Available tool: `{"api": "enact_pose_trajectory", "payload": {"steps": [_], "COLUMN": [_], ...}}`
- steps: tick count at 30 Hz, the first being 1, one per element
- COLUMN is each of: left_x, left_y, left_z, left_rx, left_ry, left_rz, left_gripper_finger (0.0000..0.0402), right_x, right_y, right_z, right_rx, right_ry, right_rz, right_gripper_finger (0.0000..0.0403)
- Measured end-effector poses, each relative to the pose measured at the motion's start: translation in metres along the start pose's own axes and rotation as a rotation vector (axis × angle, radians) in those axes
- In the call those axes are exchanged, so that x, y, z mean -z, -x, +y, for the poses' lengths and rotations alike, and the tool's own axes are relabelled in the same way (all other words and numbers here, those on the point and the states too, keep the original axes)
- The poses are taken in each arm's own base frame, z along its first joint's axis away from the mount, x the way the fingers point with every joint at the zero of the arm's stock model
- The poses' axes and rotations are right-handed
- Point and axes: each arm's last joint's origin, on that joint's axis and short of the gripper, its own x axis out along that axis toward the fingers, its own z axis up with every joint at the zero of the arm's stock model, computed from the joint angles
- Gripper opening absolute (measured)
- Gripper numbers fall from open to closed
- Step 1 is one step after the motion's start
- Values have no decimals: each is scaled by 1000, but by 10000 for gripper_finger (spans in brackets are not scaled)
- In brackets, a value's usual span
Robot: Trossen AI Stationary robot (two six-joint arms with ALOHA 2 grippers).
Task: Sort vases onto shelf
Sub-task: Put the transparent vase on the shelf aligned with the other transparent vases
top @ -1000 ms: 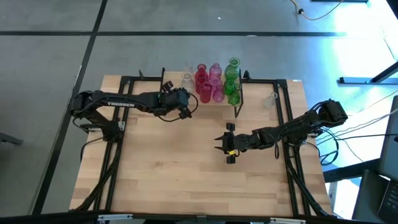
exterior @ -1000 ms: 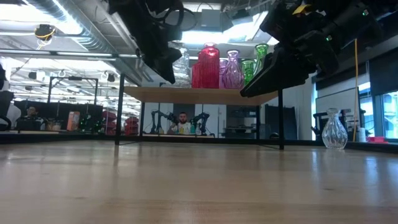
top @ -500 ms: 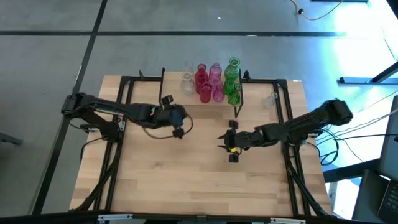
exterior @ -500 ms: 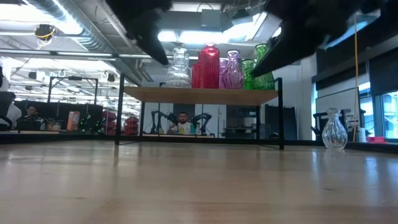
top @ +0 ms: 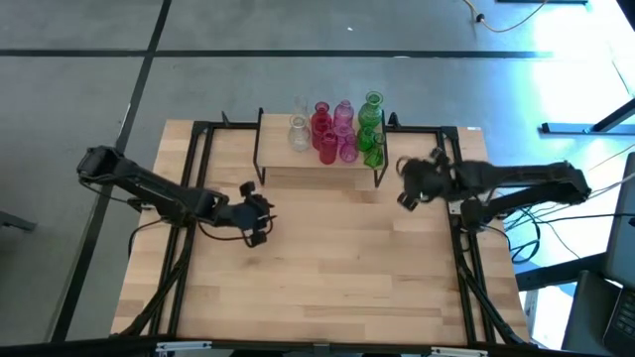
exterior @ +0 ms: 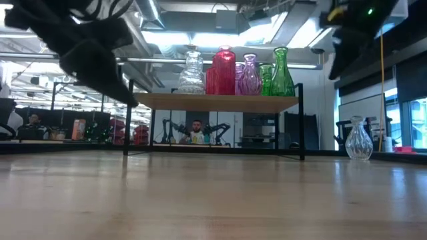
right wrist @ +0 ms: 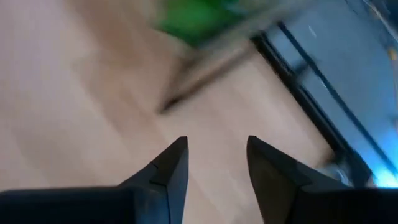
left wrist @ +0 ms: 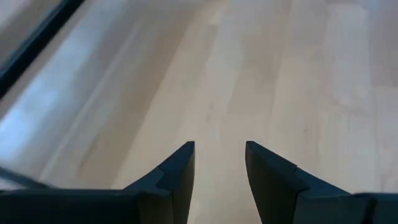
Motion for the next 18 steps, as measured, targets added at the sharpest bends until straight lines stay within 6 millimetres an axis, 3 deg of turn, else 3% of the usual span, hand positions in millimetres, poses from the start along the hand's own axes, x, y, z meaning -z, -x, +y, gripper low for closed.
{"api": "enact_pose_trajectory", "payload": {"steps": [3, 10, 18], "left_x": [11, 13, 12], "left_y": [-3, -5, -5], "left_z": [-1, -2, -2], "left_rx": [16, 30, 32], "left_ry": [3, -15, -18], "left_rz": [-16, -67, -73], "left_gripper_finger": [135, 135, 135], "right_x": [1, -2, 1], "right_y": [-10, -41, -76], "right_z": [-28, -88, -126], "right_rx": [70, 118, 64], "right_ry": [-91, -251, -284], "right_rz": [113, 294, 440], "right_gripper_finger": [147, 147, 147]}}
